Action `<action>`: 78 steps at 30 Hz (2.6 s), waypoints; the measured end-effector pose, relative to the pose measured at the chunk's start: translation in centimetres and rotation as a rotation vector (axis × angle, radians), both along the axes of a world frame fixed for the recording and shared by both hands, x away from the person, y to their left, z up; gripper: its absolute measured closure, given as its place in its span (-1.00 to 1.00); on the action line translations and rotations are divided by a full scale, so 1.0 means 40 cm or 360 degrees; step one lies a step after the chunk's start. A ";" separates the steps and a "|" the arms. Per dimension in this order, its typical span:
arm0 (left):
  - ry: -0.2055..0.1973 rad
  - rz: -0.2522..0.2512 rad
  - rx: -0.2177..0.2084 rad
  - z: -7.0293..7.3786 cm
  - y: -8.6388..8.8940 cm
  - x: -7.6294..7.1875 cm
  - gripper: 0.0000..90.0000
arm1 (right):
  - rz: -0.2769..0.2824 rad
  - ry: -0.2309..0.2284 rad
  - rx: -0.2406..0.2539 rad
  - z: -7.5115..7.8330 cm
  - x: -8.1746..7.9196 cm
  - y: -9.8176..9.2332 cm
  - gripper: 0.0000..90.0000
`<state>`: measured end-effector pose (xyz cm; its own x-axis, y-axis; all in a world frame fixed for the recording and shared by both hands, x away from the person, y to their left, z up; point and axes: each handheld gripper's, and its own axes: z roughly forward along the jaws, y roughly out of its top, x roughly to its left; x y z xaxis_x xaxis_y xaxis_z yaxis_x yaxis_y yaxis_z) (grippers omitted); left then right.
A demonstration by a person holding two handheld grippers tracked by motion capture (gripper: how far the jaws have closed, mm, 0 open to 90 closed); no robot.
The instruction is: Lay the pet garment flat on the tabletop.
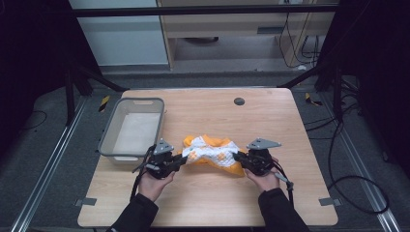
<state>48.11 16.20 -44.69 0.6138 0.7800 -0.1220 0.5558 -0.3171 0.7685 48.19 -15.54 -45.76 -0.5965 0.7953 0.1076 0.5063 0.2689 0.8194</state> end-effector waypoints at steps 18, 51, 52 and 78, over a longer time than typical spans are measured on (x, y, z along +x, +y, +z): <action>-0.0149 0.0012 0.0132 -0.045 0.093 -0.064 -0.30 | -0.0005 -0.0117 0.0026 0.003 -0.073 -0.048 0.22; -0.0116 -0.0159 0.0028 -0.009 0.055 -0.074 0.91 | 0.0172 0.0066 -0.0027 -0.011 -0.108 -0.047 0.91; -0.0115 -0.0173 0.0020 0.001 0.060 -0.085 0.90 | 0.0188 0.0068 -0.0008 -0.001 -0.116 -0.055 0.91; 0.0027 -0.0257 0.0154 -0.066 0.037 -0.220 0.21 | 0.0205 0.0289 -0.0079 -0.063 -0.216 -0.088 0.50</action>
<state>39.30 17.69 -47.35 0.7304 0.6802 -0.0627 0.5045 -0.4753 0.7208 39.54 -19.04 -48.30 -0.6680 0.7208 0.1849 0.6029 0.3786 0.7023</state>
